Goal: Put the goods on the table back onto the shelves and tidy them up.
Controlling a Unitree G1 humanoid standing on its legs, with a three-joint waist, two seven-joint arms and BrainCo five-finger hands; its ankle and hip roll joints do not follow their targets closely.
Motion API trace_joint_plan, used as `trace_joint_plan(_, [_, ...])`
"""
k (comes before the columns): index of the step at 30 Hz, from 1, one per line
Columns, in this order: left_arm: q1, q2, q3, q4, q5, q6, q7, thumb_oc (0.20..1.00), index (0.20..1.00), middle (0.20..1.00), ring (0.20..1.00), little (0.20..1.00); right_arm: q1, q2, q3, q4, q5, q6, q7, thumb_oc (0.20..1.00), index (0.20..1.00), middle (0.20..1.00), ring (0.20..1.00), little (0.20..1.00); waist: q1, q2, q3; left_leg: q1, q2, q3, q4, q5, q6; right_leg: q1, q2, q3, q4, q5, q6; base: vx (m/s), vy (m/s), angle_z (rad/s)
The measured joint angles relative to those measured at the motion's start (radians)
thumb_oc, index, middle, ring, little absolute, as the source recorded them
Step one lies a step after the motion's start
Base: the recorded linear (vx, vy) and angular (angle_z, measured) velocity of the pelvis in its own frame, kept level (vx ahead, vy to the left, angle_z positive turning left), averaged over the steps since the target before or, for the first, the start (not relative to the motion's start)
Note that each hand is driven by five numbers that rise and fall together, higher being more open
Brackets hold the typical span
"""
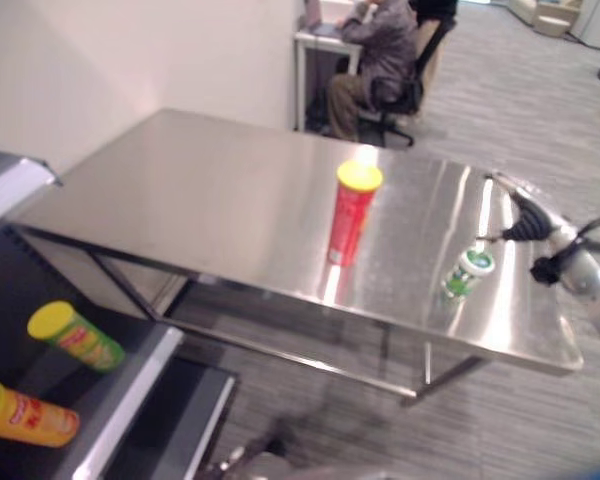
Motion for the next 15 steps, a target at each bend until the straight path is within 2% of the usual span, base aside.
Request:
trace_joint_plan(8, [0.001, 0.005, -0.034, -0.005, -0.004, -0.001, 0.000, 1.000, 1.000, 1.000, 1.000, 1.000, 0.000, 0.030, 0.065, 0.048, 0.009, 0.008, 0.022, 1.000, 1.000, 1.000, 1.000, 1.000, 0.002, 0.000, 0.002, 0.001, 0.001, 0.000, 0.000, 0.000, 0.000, 0.000, 0.001, -0.001, 0.000, 0.000, 0.000, 0.00, 0.000, 0.00])
trace_joint_plan(15, [0.002, 0.007, -0.034, -0.008, -0.038, -0.001, 0.000, 1.000, 1.000, 1.000, 1.000, 1.000, 0.001, 0.115, 0.066, 0.048, 0.104, 0.007, 0.035, 1.000, 1.000, 1.000, 1.000, 1.000, 0.003, -0.009, 0.000, 0.002, 0.002, 0.000, 0.000, 0.000, 0.000, 0.001, 0.002, 0.000, 0.000, 0.000, 0.000, 0.00, 0.000, 0.00])
